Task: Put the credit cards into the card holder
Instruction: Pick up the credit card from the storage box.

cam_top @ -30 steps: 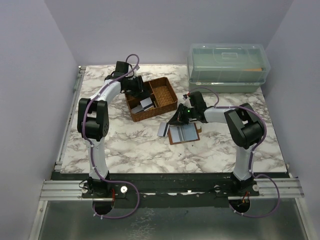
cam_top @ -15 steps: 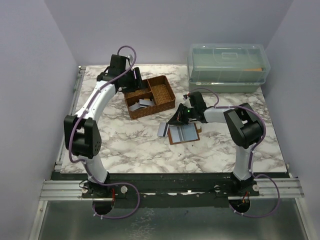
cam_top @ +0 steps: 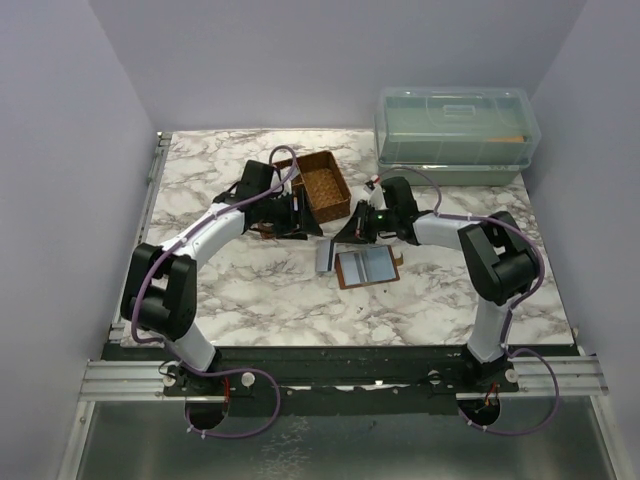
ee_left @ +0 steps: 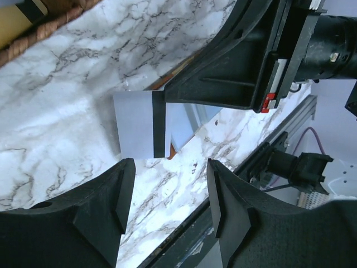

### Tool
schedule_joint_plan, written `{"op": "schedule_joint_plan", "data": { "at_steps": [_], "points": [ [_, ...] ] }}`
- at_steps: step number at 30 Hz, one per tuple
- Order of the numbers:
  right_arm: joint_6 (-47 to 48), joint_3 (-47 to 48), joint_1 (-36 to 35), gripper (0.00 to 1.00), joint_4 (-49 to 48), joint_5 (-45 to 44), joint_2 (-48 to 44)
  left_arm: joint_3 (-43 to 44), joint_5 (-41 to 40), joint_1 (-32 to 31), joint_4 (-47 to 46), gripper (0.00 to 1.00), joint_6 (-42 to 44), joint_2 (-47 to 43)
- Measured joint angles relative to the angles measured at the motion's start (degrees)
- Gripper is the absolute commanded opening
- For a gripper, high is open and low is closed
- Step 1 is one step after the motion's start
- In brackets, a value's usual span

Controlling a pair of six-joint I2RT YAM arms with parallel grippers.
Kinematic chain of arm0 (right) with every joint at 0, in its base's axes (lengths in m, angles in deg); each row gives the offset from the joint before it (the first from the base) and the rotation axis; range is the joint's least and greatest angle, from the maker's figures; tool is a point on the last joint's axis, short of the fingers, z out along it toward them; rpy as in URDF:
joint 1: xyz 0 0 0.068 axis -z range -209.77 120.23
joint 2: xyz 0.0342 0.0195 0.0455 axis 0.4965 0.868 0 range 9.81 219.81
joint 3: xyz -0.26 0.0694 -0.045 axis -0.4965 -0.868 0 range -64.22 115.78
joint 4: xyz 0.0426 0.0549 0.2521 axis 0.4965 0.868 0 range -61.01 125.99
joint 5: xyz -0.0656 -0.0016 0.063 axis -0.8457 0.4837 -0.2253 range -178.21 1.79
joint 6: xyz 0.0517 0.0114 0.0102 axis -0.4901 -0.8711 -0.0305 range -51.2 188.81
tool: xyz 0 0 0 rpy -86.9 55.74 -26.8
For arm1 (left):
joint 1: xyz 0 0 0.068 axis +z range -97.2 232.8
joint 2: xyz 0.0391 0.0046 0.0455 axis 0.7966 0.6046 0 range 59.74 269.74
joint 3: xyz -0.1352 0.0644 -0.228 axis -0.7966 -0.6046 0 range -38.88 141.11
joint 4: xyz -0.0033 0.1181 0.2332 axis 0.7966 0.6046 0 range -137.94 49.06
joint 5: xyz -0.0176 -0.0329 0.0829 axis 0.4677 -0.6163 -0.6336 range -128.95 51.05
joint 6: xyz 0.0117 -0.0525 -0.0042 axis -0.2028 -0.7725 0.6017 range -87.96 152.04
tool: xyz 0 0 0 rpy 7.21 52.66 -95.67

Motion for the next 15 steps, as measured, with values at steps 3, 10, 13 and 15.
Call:
{"op": "schedule_joint_plan", "data": {
  "at_steps": [3, 10, 13, 15],
  "points": [
    [0.1, -0.5, 0.5, 0.0, -0.5, 1.6, -0.5, -2.8, 1.4, 0.0, -2.0, 0.59, -1.2, -1.5],
    [0.4, -3.7, 2.2, 0.0, -2.1, 5.0, -2.2, -7.4, 4.2, 0.3, -8.8, 0.57, -4.1, -2.3],
    [1.2, -5.2, 3.0, 0.0, -2.1, 6.2, -4.0, -10.3, 6.4, 0.3, -12.7, 0.59, -6.0, -2.2],
    [1.9, -5.9, 3.5, 0.0, -1.1, 6.7, -5.9, -11.8, 8.2, 0.3, -15.7, 0.6, -7.3, -2.2]
  ]
}}
